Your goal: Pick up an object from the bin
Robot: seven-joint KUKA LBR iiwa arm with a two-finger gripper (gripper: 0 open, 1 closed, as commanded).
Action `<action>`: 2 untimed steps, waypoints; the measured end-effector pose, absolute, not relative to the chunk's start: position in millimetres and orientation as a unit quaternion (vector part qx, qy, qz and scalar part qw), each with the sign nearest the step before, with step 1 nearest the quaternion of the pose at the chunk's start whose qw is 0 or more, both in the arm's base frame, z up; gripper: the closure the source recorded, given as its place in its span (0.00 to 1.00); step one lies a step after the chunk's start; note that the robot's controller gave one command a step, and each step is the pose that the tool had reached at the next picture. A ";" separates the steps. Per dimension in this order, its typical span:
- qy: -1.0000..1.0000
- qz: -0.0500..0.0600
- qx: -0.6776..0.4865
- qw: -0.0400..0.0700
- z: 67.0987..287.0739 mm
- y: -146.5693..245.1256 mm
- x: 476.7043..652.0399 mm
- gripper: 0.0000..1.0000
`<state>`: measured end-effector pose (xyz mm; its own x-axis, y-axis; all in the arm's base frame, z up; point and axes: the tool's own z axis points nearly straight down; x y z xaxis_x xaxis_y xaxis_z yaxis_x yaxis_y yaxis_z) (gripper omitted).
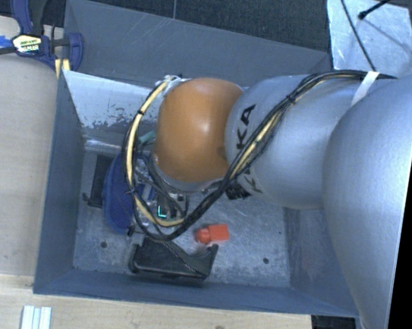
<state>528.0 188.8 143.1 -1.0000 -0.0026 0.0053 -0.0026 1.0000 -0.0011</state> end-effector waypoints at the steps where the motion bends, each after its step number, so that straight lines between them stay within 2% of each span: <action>1: -0.995 0.000 0.098 -0.002 74.8 207.7 574.0 0.00; 2: -0.995 -0.002 0.097 -0.007 81.4 209.2 577.5 1.00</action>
Offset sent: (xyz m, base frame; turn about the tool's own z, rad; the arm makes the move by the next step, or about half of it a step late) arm 0.0443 0.0187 -0.0702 -0.1928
